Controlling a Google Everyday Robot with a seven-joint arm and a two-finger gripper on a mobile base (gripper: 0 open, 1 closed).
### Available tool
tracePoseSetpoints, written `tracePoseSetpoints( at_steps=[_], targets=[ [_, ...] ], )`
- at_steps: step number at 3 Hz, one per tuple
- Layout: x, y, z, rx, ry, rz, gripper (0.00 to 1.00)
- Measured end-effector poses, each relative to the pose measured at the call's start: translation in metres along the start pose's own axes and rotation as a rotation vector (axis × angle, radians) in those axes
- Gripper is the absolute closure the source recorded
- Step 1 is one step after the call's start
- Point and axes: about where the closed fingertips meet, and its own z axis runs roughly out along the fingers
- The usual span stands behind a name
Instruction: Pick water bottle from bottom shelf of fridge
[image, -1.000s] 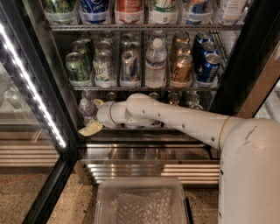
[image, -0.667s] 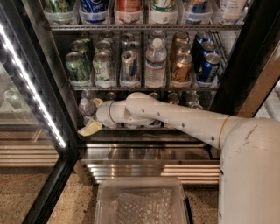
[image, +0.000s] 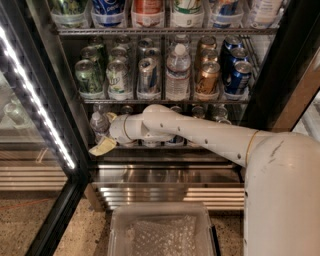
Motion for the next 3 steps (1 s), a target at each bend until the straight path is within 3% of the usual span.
tracePoseSetpoints(
  at_steps=[2,3],
  targets=[
    [-0.0024,-0.0006,-0.0008,-0.001,0.001,0.000,0.54],
    [-0.0061,-0.0013,-0.0025,-0.001,0.001,0.000,0.51]
  ],
)
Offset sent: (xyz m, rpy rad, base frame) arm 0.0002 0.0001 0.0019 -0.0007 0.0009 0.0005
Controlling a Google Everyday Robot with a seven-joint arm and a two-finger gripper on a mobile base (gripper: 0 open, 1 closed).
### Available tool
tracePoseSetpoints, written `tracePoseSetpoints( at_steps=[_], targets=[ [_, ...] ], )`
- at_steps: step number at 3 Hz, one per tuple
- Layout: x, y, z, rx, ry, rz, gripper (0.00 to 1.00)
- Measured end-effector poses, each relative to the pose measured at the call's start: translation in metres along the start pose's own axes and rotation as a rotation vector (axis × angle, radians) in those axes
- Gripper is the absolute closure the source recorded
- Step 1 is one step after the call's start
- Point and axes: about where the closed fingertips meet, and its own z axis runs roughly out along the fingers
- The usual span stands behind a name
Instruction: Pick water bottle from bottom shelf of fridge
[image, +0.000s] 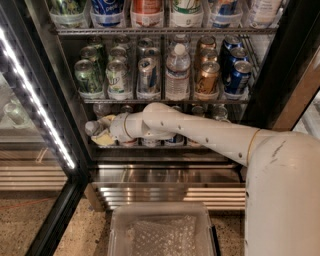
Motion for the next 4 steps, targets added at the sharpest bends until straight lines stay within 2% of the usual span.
tracePoseSetpoints(
  at_steps=[1,2,3,4],
  targets=[
    [0.010,0.002,-0.006,0.019,0.062,0.014,0.28],
    [0.006,0.001,-0.008,0.018,0.062,0.014,0.04],
    [0.014,-0.001,0.000,0.010,0.074,0.023,0.00],
    [0.021,-0.005,0.009,0.005,0.084,0.028,0.00]
  ],
)
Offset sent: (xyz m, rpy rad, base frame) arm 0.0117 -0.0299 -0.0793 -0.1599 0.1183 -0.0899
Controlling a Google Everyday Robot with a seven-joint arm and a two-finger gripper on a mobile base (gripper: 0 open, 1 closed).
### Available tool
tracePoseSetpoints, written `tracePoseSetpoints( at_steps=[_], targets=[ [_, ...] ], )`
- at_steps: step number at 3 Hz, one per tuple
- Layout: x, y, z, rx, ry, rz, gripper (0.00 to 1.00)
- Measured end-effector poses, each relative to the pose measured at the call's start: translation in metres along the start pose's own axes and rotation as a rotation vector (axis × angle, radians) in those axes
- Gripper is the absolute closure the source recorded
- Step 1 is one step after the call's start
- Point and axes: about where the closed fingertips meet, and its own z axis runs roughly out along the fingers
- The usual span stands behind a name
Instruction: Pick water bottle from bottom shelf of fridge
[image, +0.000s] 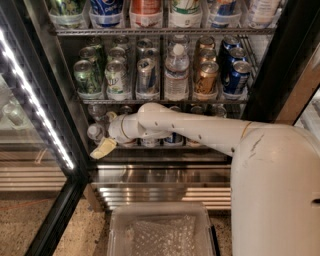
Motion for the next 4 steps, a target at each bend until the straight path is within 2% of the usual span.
tracePoseSetpoints(
  at_steps=[1,2,3,4],
  targets=[
    [-0.003,-0.001,-0.001,0.000,0.000,0.000,0.00],
    [0.000,0.001,0.006,-0.006,-0.002,0.008,0.18],
    [-0.006,0.002,0.020,-0.016,-0.016,0.002,0.40],
    [-0.010,0.001,0.018,-0.016,-0.016,0.002,0.47]
  ],
)
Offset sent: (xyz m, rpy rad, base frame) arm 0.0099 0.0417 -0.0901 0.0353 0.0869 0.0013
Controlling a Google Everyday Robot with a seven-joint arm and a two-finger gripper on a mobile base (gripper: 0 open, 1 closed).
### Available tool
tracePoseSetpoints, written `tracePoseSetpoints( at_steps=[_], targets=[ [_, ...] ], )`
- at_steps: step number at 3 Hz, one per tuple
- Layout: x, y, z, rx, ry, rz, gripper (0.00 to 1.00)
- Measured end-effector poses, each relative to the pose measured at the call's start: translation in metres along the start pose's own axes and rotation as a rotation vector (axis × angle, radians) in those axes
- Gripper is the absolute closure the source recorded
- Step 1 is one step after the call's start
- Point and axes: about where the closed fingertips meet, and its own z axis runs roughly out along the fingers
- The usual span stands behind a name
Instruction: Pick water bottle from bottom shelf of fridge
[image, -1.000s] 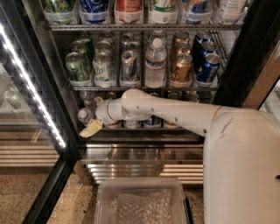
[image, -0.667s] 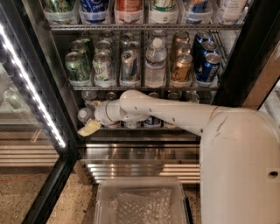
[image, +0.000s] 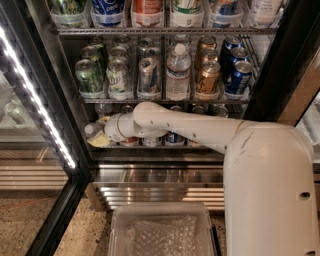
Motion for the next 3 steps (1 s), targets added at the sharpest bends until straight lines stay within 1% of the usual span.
tracePoseSetpoints(
  at_steps=[1,2,3],
  targets=[
    [-0.002,0.001,0.010,-0.005,-0.003,-0.007,0.66],
    [-0.004,0.001,0.009,-0.003,-0.005,-0.009,0.89],
    [-0.015,0.007,0.010,0.047,-0.027,-0.093,1.00]
  ],
)
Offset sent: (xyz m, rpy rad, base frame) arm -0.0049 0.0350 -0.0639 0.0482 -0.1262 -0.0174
